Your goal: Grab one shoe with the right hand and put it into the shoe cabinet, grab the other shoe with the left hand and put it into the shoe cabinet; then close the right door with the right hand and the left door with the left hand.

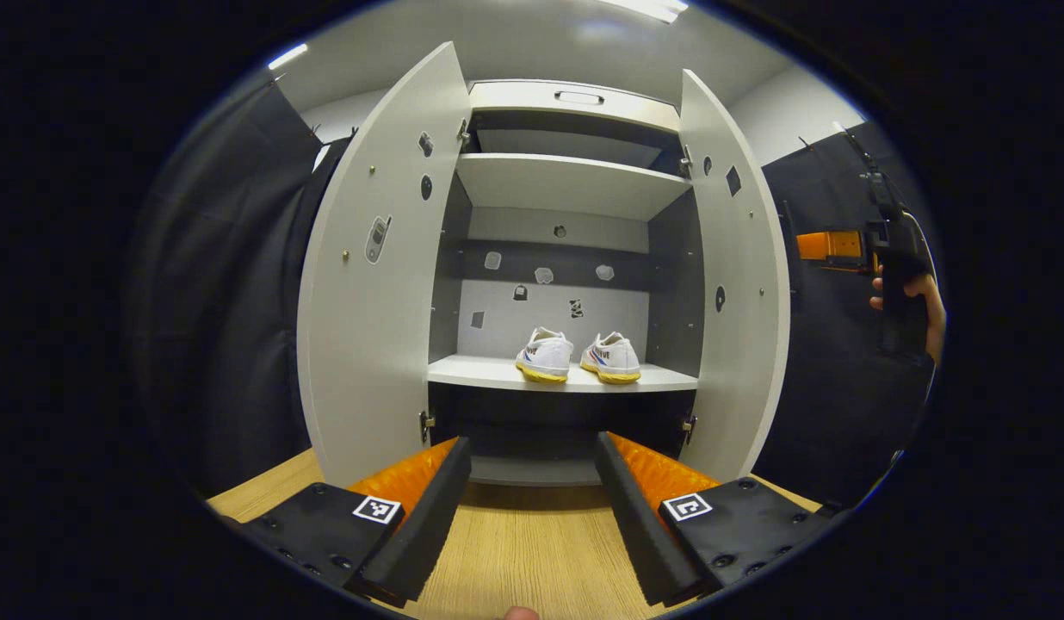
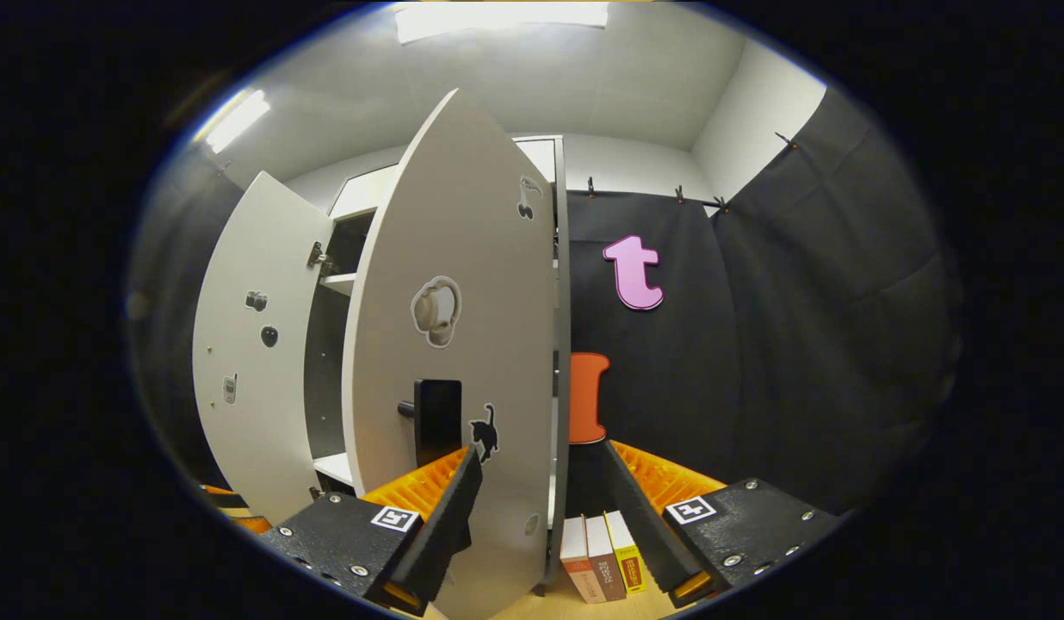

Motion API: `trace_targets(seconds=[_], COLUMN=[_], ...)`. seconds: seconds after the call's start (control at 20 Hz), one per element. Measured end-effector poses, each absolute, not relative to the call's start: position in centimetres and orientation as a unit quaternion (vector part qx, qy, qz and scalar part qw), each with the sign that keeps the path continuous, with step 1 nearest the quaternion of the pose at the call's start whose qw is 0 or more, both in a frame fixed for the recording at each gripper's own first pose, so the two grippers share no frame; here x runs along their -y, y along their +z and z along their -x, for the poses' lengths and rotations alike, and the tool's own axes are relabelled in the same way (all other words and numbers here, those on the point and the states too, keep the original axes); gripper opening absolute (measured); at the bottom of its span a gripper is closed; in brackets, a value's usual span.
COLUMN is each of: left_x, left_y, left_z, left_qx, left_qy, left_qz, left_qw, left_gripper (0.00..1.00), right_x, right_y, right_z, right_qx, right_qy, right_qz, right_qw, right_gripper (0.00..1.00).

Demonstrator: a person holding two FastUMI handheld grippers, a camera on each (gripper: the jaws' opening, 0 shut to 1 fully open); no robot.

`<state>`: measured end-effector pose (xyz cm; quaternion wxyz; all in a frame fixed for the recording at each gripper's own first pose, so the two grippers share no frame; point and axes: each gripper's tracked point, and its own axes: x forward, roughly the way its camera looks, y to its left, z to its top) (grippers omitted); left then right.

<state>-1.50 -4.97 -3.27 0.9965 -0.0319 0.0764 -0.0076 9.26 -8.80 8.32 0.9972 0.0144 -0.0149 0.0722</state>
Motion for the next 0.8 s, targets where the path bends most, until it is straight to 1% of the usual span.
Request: trace_targets(seconds=[0.2, 0.35, 0.4, 0.45, 0.65, 0.7, 0.75, 0.8], left_x=[3.7, 2.8, 2.5, 2.2, 0.7, 0.3, 0.0, -0.3], left_y=[-3.5, -3.6, -3.7, -3.8, -4.2, -4.2, -4.2, -4.2], left_z=[1.4, 1.5, 1.5, 1.6, 1.5, 1.4, 1.4, 1.4], left_qx=[-0.077, -0.076, -0.077, -0.078, -0.084, -0.084, -0.082, -0.083], left_qy=[-0.002, 0.002, 0.004, 0.006, 0.015, 0.018, 0.02, 0.023], left_qz=[0.032, 0.029, 0.028, 0.029, 0.028, 0.027, 0.026, 0.026], left_qw=[0.997, 0.997, 0.997, 0.997, 0.996, 0.996, 0.996, 0.996], left_gripper=[0.95, 0.94, 0.95, 0.94, 0.95, 0.95, 0.95, 0.95], right_x=[6.4, 3.8, 2.8, 1.7, -3.8, -4.6, -5.0, -5.1], right_y=[8.4, 8.1, 8.1, 8.1, 6.8, 6.7, 6.8, 6.9], right_z=[-9.7, -10.7, -11.2, -11.7, -14.4, -14.8, -15.4, -15.3], right_qx=[0.016, 0.014, 0.016, 0.017, 0.005, 0.008, 0.011, 0.014], right_qy=[0.084, 0.104, 0.113, 0.122, 0.161, 0.163, 0.161, 0.159], right_qz=[-0.011, -0.018, -0.024, -0.033, -0.036, -0.031, -0.022, -0.019], right_qw=[0.996, 0.994, 0.993, 0.992, 0.986, 0.986, 0.987, 0.987], right_gripper=[0.89, 0.89, 0.97, 0.89, 0.91, 0.91, 0.97, 0.89])
